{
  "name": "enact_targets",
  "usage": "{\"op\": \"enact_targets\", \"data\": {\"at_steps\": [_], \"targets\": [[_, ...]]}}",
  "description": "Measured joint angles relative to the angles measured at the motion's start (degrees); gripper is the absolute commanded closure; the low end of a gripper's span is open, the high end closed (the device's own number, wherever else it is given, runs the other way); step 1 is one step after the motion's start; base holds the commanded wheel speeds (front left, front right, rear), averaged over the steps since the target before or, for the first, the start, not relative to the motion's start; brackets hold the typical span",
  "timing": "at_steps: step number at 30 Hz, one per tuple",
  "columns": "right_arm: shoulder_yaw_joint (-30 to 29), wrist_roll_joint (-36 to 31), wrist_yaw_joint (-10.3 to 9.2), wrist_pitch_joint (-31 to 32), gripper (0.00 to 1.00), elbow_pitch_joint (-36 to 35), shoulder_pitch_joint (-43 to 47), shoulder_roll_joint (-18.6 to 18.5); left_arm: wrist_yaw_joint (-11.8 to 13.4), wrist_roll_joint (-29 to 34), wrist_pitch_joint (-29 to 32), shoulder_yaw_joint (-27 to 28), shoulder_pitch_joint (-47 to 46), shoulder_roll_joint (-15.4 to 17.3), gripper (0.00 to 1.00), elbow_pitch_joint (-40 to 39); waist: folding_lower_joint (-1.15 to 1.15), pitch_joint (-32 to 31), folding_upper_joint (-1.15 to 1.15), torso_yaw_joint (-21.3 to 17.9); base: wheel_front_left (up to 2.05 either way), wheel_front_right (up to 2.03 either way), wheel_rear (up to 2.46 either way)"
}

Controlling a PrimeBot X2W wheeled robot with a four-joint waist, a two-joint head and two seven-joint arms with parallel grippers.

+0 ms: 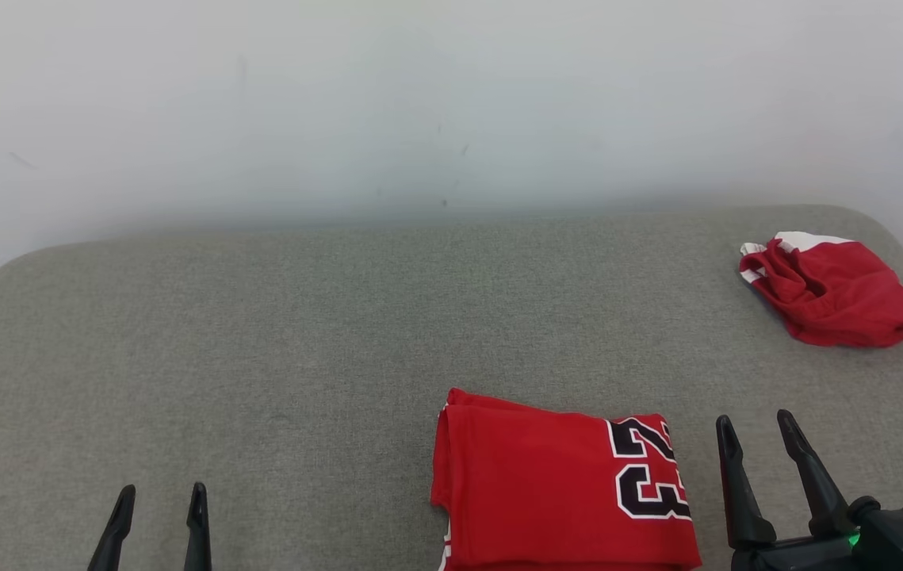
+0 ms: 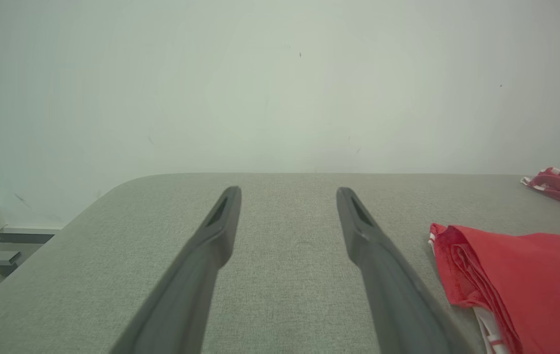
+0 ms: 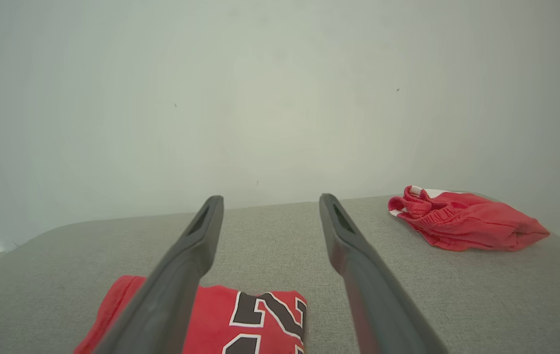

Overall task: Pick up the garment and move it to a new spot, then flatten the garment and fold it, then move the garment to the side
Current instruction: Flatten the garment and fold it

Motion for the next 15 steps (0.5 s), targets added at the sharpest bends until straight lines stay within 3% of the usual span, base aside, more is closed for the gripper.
{"op": "enact_targets", "data": {"at_steps": [15], "targets": [[0.2,-0.7,0.0,0.0,0.0,1.6,0.0,0.5,-0.1,-0.4,0.0,0.0,0.3,0.1,0.0,0.2,0.0,-0.1,0.0,0.5,0.0,0.0,0.0]]}}
